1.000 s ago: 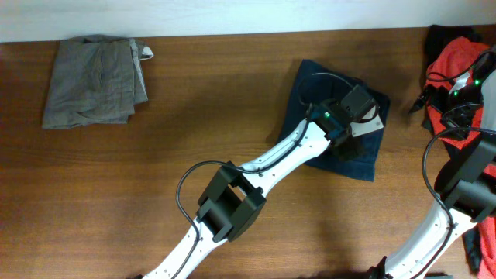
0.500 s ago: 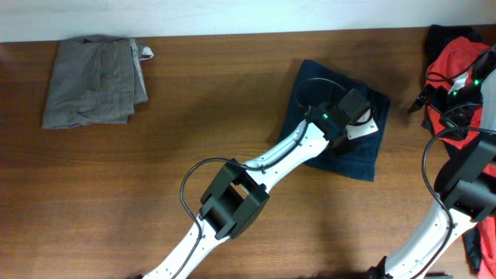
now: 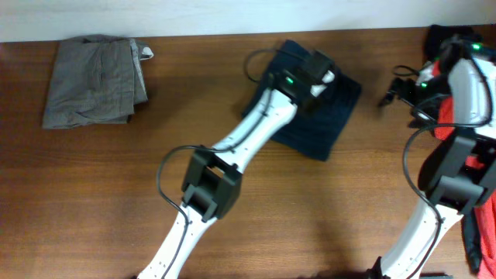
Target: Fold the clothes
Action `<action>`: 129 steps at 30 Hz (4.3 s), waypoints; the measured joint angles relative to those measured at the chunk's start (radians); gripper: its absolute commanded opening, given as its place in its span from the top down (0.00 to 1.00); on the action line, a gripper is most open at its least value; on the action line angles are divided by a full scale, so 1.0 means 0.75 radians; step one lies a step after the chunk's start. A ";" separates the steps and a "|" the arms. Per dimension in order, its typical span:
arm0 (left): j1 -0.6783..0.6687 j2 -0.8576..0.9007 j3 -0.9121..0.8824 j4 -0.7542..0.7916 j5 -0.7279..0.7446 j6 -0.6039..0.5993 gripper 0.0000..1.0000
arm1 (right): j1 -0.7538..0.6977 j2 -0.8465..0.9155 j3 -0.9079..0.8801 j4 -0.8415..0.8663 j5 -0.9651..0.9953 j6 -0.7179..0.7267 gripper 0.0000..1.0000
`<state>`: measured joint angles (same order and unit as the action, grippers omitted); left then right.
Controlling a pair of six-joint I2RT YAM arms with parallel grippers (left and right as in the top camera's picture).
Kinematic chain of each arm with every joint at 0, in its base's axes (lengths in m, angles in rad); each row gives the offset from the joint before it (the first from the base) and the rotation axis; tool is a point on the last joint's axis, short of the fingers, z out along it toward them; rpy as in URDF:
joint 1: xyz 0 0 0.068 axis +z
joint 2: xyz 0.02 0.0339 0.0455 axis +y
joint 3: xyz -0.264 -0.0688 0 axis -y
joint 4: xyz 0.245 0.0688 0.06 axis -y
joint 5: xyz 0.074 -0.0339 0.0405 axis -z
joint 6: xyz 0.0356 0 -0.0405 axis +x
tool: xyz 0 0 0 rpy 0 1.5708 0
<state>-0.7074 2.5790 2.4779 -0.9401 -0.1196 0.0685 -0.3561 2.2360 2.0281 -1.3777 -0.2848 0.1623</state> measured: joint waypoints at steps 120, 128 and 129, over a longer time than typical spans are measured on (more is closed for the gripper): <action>0.697 -0.594 -0.043 -0.864 -0.253 -0.504 0.01 | 0.636 -0.029 -0.481 0.886 -0.220 0.155 0.96; 0.699 -0.593 -0.050 -0.805 -0.253 -0.504 0.01 | 0.899 -0.031 -0.478 0.902 0.107 0.062 0.96; 0.700 -0.593 -0.050 -0.806 -0.253 -0.504 0.01 | 0.917 -0.031 -0.478 0.902 0.132 0.062 0.96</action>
<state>-0.1825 2.1342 2.4401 -1.5444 -0.3096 -0.3096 0.3313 2.2131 1.6699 -0.7010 -0.1856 0.2085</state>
